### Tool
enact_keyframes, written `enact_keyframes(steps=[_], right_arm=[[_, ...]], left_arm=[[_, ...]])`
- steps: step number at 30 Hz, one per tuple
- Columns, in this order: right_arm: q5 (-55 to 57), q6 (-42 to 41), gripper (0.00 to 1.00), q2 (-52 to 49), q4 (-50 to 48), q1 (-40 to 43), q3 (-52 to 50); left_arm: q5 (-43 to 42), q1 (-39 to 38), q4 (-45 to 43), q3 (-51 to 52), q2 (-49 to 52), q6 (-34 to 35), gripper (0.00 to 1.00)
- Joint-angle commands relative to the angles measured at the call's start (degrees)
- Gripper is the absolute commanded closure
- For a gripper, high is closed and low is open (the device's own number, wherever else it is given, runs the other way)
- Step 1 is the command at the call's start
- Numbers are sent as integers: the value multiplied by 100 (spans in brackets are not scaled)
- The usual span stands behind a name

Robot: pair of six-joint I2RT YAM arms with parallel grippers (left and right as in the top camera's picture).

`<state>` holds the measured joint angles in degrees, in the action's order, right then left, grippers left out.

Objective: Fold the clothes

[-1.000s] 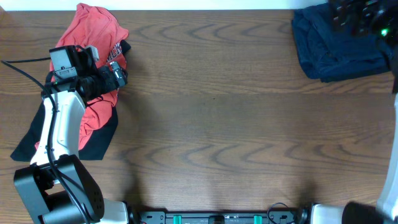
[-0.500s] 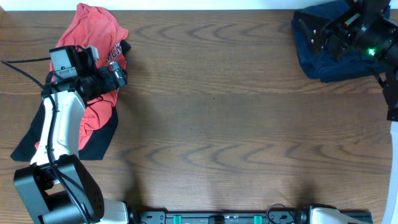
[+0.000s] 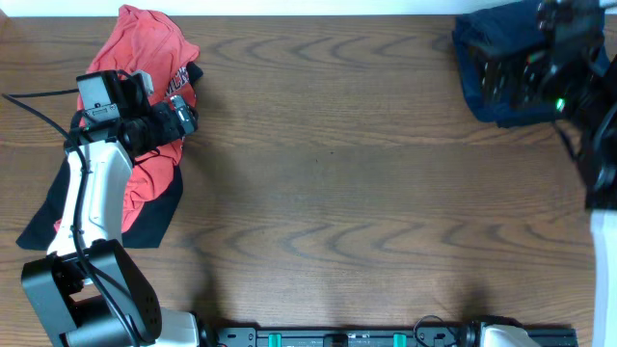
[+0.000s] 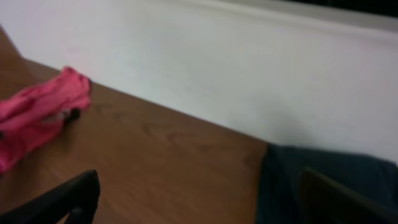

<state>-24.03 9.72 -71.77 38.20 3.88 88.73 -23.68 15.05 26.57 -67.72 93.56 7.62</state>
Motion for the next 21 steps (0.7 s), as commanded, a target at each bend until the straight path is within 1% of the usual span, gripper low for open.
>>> enact_keyframes(steps=[1,5,9,14,19,21], right_arm=[[262,63,1,743,-474,-83,-1147],[267,63,1,1593,-1460,-85,-2800],[269,63,1,2396,-2175,-203,-4079],[592,61,1,3440,-2326,-407,-5239],[669,59,1,4516,-2376,-511,-6109],[684,-151,1,4972,-2413,-514,-6487]], left_arm=[[39,0,-2,11,76,-50,2],[42,0,-2,11,76,-50,2],[42,0,-2,11,76,-50,2],[42,0,-2,11,76,-50,2],[42,0,-2,11,76,-50,2],[39,0,-2,11,76,-50,2]])
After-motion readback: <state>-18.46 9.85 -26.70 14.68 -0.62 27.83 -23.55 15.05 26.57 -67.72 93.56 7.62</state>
